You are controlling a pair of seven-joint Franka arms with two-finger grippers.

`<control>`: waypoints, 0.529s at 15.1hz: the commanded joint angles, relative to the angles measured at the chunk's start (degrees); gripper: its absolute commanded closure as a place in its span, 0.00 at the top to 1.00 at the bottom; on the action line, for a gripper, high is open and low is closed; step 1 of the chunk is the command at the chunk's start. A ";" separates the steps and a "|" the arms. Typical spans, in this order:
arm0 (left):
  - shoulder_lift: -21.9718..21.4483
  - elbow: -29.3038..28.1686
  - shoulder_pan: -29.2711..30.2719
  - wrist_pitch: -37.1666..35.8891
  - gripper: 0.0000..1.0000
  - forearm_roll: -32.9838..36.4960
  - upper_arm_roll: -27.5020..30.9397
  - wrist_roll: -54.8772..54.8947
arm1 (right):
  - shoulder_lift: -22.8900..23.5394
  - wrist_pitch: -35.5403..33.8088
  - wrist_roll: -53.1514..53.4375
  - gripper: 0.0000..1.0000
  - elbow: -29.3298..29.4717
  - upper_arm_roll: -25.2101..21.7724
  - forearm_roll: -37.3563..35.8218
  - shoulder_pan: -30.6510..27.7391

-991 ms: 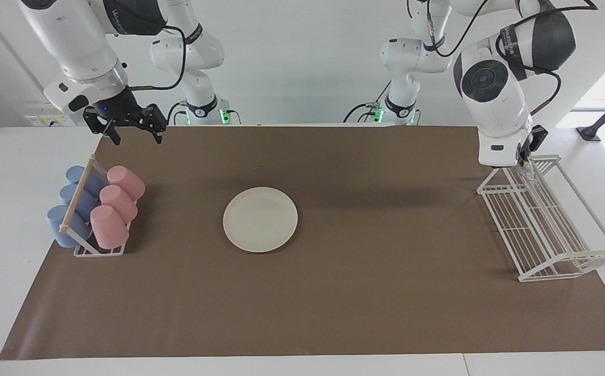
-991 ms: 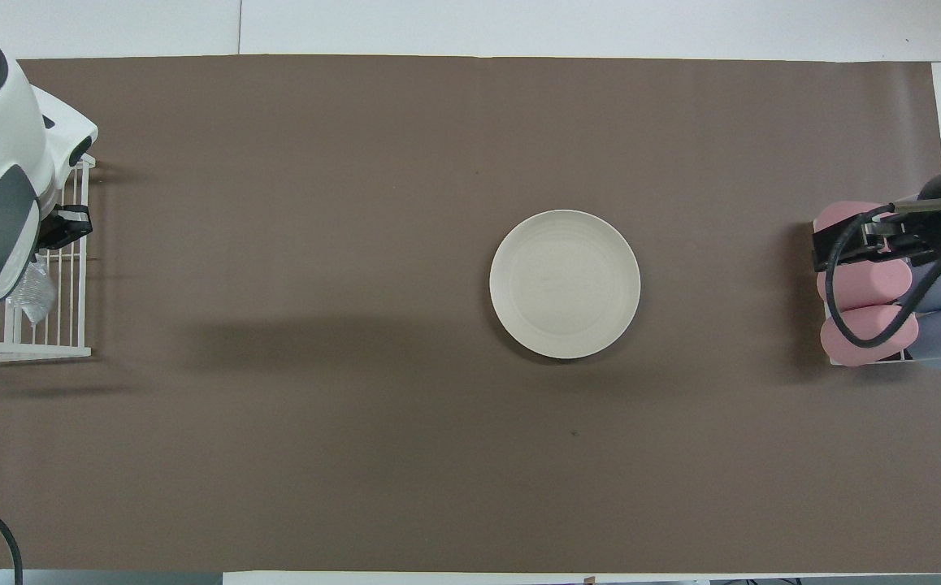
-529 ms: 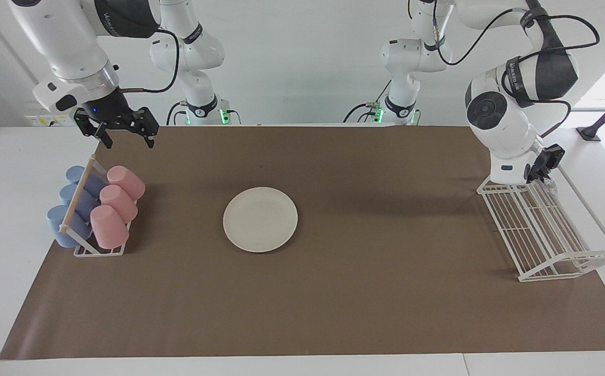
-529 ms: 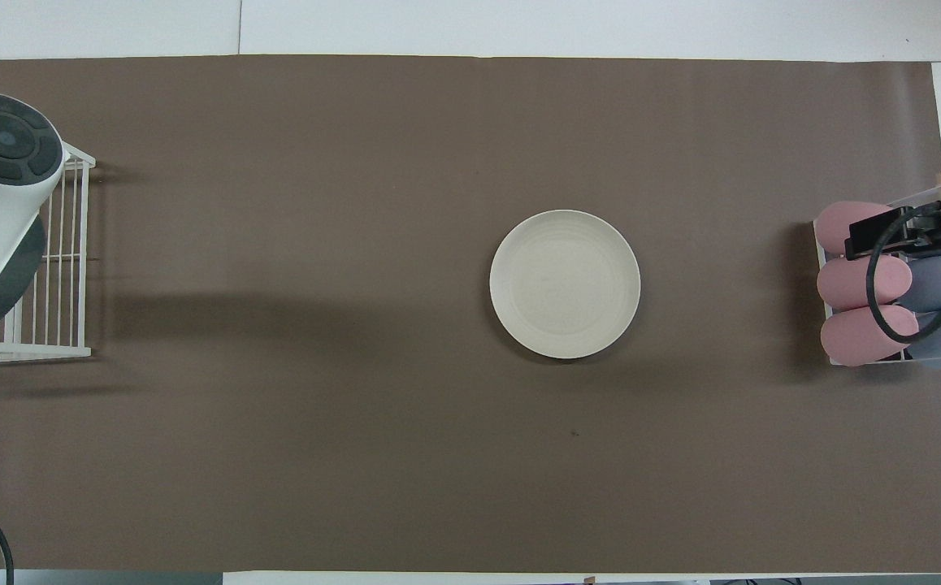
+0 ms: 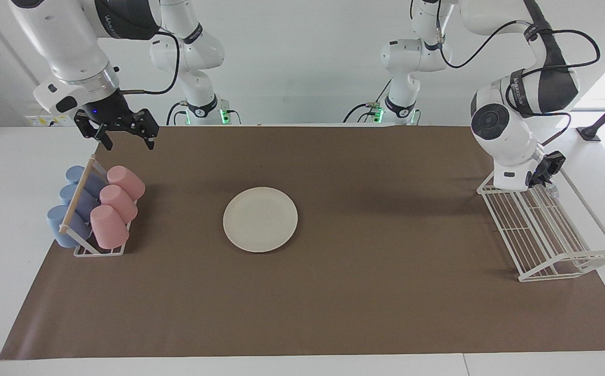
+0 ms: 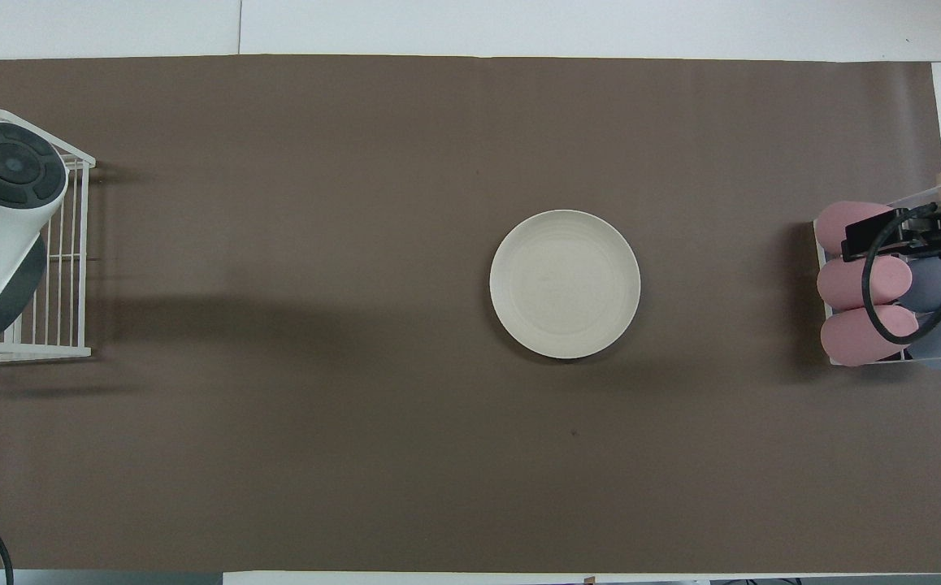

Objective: Wipe plate with sponge
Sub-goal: 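Set the scraper into the rack and open the left gripper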

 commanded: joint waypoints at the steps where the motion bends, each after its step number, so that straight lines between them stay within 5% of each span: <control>1: -3.74 -6.42 0.63 4.08 0.00 1.24 -0.08 -3.12 | -1.06 0.12 0.10 1.00 -1.14 0.03 0.16 0.03; 8: -3.66 -6.78 0.64 4.70 0.00 1.15 -0.08 -5.41 | -0.97 0.12 -0.08 1.00 -1.06 0.03 0.69 0.29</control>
